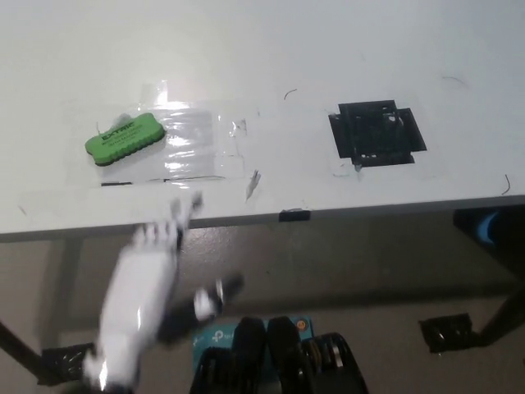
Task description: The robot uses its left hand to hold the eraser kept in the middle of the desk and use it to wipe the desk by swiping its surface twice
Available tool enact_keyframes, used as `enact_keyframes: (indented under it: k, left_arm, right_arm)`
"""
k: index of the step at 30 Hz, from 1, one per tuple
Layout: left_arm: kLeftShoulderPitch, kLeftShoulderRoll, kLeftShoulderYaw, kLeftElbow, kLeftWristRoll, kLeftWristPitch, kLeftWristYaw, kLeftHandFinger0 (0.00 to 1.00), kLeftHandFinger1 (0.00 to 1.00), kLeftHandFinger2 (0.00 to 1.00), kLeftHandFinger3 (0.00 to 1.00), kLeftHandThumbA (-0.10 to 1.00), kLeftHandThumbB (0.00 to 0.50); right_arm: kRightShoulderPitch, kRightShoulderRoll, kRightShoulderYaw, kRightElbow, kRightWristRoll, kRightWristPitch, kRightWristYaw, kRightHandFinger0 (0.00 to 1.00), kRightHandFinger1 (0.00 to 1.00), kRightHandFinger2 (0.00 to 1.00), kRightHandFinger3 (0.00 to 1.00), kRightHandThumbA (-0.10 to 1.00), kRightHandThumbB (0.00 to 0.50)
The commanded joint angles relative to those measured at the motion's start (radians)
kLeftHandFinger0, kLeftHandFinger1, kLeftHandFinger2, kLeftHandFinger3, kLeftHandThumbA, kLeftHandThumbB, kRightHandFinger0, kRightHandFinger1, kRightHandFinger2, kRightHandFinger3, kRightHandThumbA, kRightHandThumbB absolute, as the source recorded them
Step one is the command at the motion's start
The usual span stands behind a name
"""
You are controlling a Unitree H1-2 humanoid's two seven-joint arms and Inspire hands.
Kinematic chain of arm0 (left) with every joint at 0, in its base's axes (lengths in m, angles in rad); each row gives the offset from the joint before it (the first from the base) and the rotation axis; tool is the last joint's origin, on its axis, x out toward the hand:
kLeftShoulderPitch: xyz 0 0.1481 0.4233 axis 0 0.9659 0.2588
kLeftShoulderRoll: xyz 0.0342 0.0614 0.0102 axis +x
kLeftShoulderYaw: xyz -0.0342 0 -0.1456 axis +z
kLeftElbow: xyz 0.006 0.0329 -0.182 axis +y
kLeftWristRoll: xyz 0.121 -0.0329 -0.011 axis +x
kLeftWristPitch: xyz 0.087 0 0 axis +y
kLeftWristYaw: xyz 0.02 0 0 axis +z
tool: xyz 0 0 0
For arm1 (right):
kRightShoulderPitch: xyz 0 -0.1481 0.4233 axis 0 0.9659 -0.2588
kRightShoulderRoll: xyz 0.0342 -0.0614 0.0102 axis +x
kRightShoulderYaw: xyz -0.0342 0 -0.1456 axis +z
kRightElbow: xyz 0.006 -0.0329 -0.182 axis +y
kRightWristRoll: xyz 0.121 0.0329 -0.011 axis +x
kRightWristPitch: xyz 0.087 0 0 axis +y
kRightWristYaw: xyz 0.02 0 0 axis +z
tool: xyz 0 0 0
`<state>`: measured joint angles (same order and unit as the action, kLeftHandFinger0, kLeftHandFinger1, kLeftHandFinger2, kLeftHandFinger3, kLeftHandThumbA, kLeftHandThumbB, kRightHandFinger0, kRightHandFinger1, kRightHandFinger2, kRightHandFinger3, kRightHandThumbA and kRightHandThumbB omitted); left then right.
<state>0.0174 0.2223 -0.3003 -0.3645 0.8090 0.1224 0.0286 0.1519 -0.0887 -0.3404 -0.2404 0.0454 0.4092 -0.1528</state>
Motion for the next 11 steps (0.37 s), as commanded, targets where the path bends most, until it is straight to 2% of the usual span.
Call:
enact_keyframes:
  k: [1,3,4,5,6,7,9,11]
  left_arm:
    - [0.087,-0.037,-0.01,0.057,-0.026,-0.109,0.105,1.0,1.0,1.0,1.0,1.0,0.318]
    - [0.1,-0.057,0.008,0.122,-0.085,-0.143,0.117,1.0,1.0,1.0,1.0,1.0,0.295]
    - [0.104,-0.063,0.019,0.136,-0.116,-0.155,0.112,1.0,1.0,1.0,1.0,1.0,0.279]
    - [0.108,-0.08,0.037,0.206,-0.186,-0.205,0.129,1.0,1.0,1.0,1.0,1.0,0.237]
    - [0.113,-0.082,0.04,0.235,-0.209,-0.219,0.118,1.0,1.0,1.0,1.0,1.0,0.226]
    - [0.109,-0.084,0.047,0.293,-0.232,-0.237,0.11,1.0,1.0,1.0,1.0,1.0,0.235]
    - [0.097,-0.094,0.064,0.386,-0.284,-0.285,0.104,1.0,1.0,1.0,1.0,1.0,0.218]
    - [0.097,-0.098,0.069,0.4,-0.3,-0.29,0.097,1.0,1.0,1.0,1.0,1.0,0.229]
  right_arm:
    - [-0.02,-0.015,-0.002,-0.014,0.001,-0.009,0.0,1.0,1.0,1.0,1.0,1.0,0.095]
    - [-0.027,-0.017,-0.003,-0.013,0.004,-0.008,0.001,1.0,1.0,1.0,1.0,1.0,0.088]
    - [-0.027,-0.014,-0.003,-0.013,0.004,-0.007,0.001,1.0,1.0,1.0,1.0,1.0,0.107]
    - [-0.025,-0.015,-0.002,-0.01,0.003,-0.013,0.002,1.0,1.0,1.0,1.0,1.0,0.123]
    - [-0.022,-0.013,-0.003,-0.014,0.009,-0.009,0.006,1.0,1.0,1.0,1.0,1.0,0.13]
    - [-0.022,-0.016,0.002,-0.013,0.003,-0.012,0.007,1.0,1.0,1.0,1.0,1.0,0.126]
    - [-0.03,-0.02,0.009,-0.015,-0.012,-0.003,0.002,1.0,1.0,1.0,1.0,1.0,0.131]
    - [-0.029,-0.02,0.009,-0.015,-0.009,-0.005,0.004,1.0,1.0,1.0,1.0,1.0,0.137]
